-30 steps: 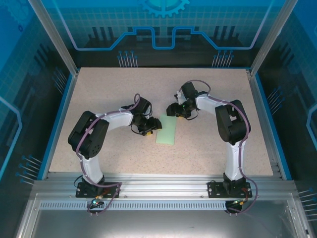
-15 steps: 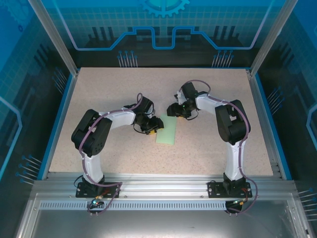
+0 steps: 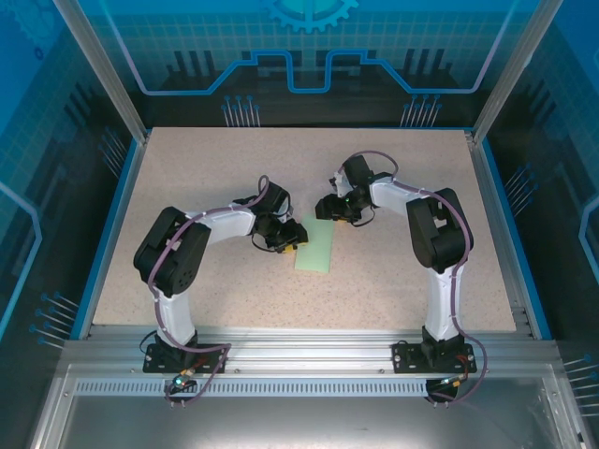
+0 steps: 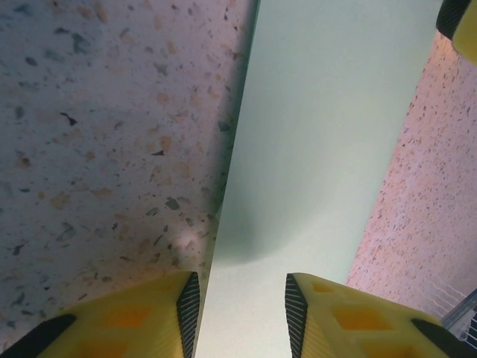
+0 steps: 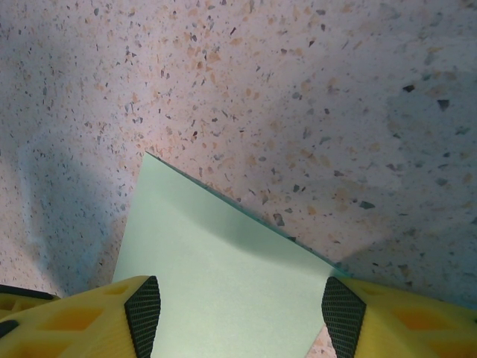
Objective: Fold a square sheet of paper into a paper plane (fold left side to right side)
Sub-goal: Third fold the triangle at the center of the table.
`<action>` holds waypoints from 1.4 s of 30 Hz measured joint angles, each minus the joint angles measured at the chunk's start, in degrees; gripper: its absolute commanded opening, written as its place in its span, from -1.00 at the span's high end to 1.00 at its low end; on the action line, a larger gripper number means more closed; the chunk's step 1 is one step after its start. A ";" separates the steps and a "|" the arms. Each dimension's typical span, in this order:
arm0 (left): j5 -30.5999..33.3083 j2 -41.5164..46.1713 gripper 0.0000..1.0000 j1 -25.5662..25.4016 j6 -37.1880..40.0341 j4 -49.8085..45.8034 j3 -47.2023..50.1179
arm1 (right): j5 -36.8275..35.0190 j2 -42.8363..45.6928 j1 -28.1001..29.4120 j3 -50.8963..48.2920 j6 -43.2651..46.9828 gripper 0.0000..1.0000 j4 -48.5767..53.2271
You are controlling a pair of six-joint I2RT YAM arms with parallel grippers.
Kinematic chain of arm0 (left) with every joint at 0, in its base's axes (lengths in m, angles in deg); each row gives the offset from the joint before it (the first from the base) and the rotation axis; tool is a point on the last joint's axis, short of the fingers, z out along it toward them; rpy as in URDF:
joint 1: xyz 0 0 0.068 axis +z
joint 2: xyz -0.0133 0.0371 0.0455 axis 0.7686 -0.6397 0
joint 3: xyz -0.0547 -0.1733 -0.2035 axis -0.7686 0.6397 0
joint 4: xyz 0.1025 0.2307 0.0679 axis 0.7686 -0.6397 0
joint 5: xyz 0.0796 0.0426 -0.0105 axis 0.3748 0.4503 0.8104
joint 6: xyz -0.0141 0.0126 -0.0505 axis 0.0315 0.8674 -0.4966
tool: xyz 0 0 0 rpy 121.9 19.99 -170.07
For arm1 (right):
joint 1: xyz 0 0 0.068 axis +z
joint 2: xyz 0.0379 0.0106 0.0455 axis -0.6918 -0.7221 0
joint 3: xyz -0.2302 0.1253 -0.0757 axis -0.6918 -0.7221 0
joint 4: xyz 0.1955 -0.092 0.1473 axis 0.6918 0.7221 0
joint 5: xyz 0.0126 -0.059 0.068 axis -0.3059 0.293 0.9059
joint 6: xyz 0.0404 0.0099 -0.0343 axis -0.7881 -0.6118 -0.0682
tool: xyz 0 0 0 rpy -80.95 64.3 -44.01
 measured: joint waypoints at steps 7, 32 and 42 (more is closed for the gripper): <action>0.04 0.76 0.32 0.00 0.00 -0.02 0.24 | 0.00 0.00 0.00 0.00 0.00 -0.28 0.00; 1.36 1.70 0.87 0.00 -0.04 -0.04 1.25 | 0.48 0.31 0.00 0.00 0.04 -0.41 -0.15; 1.53 1.70 0.94 -0.26 -1.14 -0.07 1.27 | -4.59 13.31 0.22 -10.84 4.00 -0.60 -3.74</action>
